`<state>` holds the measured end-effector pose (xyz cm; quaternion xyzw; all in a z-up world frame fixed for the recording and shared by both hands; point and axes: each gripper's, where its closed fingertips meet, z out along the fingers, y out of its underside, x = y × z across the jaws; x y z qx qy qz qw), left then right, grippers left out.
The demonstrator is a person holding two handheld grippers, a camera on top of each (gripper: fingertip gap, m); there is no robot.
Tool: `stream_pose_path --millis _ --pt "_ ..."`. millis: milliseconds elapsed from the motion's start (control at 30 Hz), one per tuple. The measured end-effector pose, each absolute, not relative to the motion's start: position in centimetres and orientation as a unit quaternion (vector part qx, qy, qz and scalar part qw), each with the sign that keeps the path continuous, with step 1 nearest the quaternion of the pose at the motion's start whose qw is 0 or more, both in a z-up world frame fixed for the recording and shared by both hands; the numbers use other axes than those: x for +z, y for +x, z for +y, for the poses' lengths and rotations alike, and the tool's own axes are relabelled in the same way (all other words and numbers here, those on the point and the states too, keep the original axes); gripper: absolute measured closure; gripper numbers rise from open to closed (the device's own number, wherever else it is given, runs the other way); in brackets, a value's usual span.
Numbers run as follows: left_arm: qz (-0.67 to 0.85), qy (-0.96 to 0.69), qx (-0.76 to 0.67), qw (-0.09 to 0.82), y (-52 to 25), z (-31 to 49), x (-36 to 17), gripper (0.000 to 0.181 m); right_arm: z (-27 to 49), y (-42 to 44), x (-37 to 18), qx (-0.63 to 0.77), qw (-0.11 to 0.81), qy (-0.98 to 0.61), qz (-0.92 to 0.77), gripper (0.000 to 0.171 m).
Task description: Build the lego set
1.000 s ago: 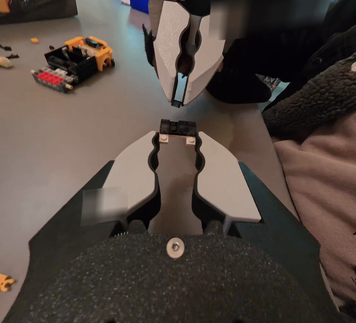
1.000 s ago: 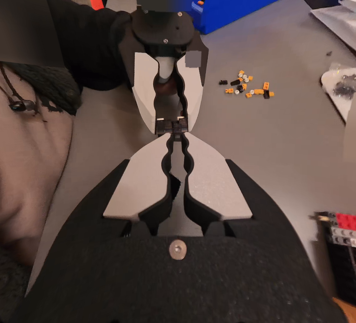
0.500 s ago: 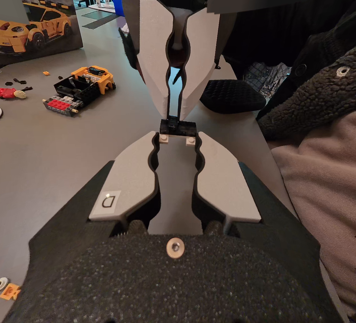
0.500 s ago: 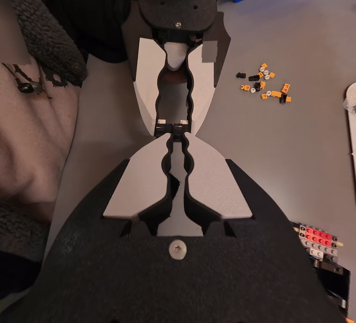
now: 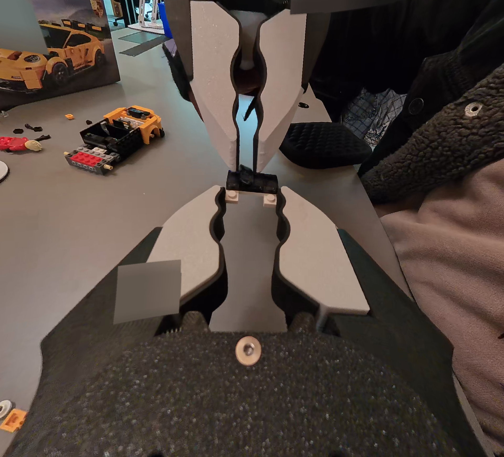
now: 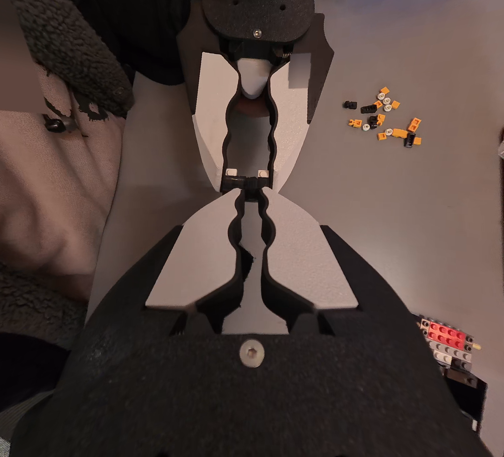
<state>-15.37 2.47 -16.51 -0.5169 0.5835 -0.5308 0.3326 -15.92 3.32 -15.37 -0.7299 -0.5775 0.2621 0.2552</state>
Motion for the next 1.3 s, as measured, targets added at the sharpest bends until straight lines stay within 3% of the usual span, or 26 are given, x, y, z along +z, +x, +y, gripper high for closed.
stream_pose_path --millis 867,1300 --pt "0.574 -0.488 -0.552 0.357 -15.6 2.1 -14.9 0.146 3.0 -16.4 -13.4 0.303 0.261 -0.724 -0.562 0.160" --pt "0.574 -0.496 -0.547 0.354 -15.6 2.3 -15.1 0.146 3.1 -16.3 -13.9 0.235 0.294 -0.717 -0.587 0.162"
